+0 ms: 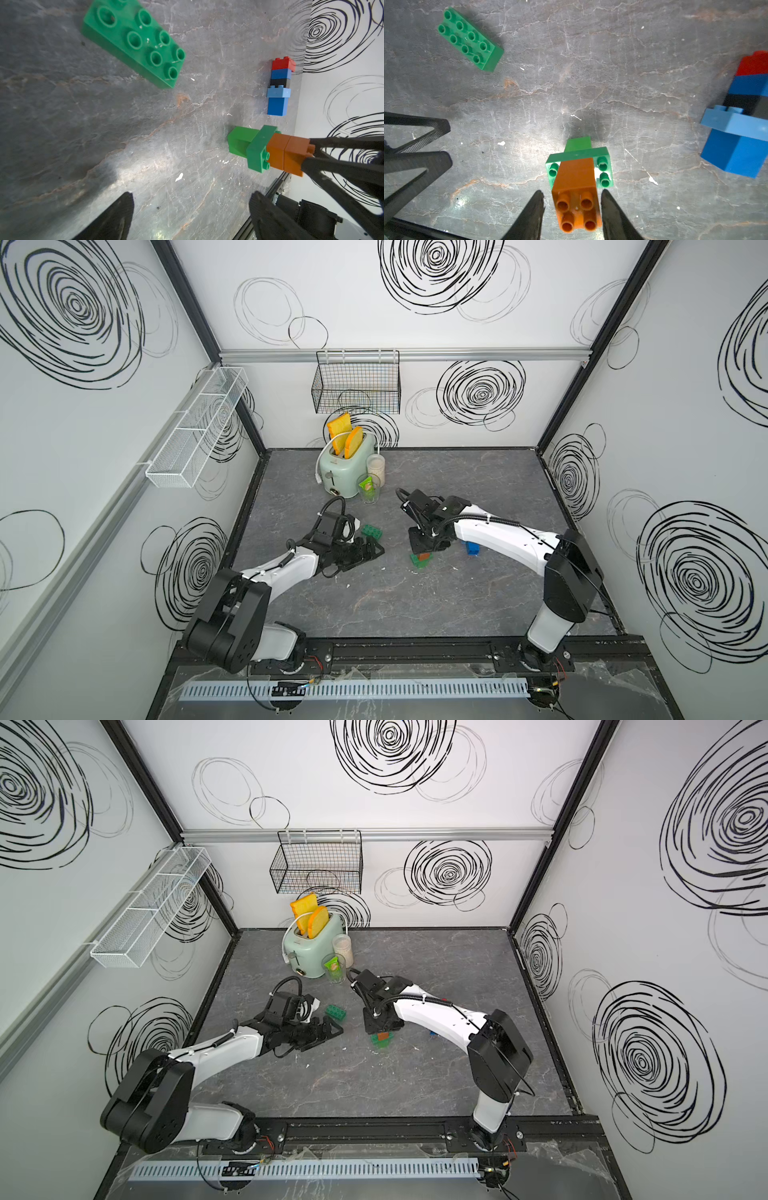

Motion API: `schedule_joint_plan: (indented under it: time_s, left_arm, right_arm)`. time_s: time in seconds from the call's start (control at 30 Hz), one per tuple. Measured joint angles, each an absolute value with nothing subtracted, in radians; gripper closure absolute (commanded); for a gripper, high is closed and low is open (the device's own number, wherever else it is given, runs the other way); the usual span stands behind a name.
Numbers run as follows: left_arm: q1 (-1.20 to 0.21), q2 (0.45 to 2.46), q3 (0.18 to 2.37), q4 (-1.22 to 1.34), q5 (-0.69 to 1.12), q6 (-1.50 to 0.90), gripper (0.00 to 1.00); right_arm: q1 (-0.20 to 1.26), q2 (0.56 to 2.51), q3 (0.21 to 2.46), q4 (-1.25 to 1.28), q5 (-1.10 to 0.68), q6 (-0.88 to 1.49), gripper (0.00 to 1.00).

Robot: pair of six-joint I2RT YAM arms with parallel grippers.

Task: Assemble the letter f with lego
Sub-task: Assemble the lego brick with the lego brick, then move the lego brick at the center of the board.

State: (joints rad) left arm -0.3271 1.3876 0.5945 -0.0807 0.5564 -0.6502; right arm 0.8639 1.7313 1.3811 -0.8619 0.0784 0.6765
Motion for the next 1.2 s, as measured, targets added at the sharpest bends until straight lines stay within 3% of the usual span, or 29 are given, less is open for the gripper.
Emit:
schedule_joint_plan:
  time_s: [0.4,0.93,1.2]
  left_arm:
    - [-0.305,1.504,0.615,0.025,0.587,-0.750,0.07]
    - [-0.370,1.777,0.828,0.211,0.533,-0.867,0.08]
    - [-0.443,1.787,0.890,0.120,0.502,-0.844,0.08]
  right_arm:
    - [0.764,1.717,1.522,-0.864,0.060,0.625,0.13]
    - [0.616,1.663,1.480,-0.855,-0.041,0.526,0.08]
    - [0.577,1.662,1.478,-0.836,-0.064,0.508,0.01]
